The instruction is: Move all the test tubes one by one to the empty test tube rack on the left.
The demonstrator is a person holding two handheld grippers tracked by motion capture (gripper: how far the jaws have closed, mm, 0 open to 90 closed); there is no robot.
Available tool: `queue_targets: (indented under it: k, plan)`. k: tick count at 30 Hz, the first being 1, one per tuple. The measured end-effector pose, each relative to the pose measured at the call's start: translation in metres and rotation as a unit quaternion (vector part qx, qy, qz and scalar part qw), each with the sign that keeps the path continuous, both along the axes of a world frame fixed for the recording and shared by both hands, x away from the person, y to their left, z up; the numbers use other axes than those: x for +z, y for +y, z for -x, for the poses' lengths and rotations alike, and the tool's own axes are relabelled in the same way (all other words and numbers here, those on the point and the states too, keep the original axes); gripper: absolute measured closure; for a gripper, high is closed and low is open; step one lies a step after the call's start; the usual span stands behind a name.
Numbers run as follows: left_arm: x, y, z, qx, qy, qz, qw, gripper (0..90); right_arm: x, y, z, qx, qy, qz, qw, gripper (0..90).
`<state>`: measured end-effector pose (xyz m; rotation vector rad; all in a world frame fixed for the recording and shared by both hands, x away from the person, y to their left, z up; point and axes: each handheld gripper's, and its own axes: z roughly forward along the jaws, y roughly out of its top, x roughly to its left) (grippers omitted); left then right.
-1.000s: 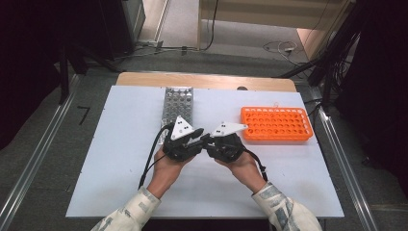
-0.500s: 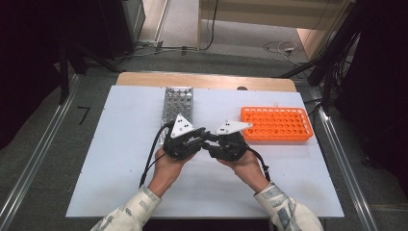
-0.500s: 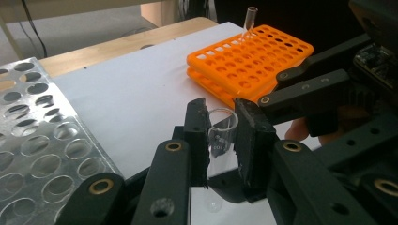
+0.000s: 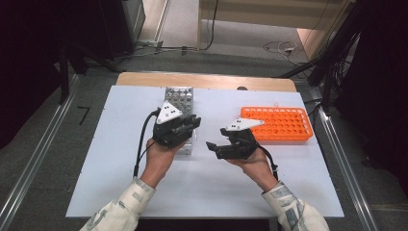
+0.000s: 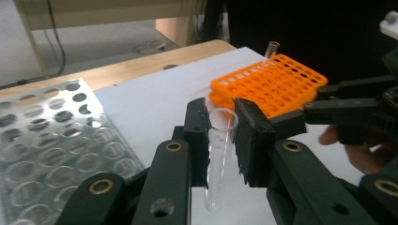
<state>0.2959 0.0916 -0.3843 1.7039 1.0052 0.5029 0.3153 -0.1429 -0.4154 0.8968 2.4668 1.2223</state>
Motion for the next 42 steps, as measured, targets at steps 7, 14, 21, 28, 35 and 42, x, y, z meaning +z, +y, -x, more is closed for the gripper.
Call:
queue_targets:
  k: [7,14,21,28,35,42]
  plan:
    - [0.007,0.021,-0.01,0.036,-0.006,-0.003,0.9993,75.7,-0.001,-0.007,-0.005,-0.015,0.006,0.0,0.9999,22.0]
    - [0.009,0.034,-0.017,0.069,-0.019,-0.019,0.9972,75.6,-0.002,-0.009,-0.008,-0.019,0.014,-0.004,0.9997,20.1]
    - [0.005,0.049,-0.026,0.104,-0.022,-0.036,0.9937,75.6,-0.001,-0.012,-0.01,-0.023,0.013,-0.005,0.9996,20.1]
    - [0.002,0.055,-0.031,0.121,-0.021,-0.045,0.9914,75.6,-0.001,-0.013,-0.01,-0.026,0.013,-0.006,0.9996,20.2]
    - [-0.003,0.06,-0.035,0.133,-0.016,-0.054,0.9896,75.5,-0.001,-0.013,-0.01,-0.027,0.013,-0.006,0.9995,20.2]
    - [-0.011,0.063,-0.037,0.135,-0.008,-0.056,0.9892,75.5,0.0,-0.014,-0.01,-0.028,0.012,-0.006,0.9995,20.2]
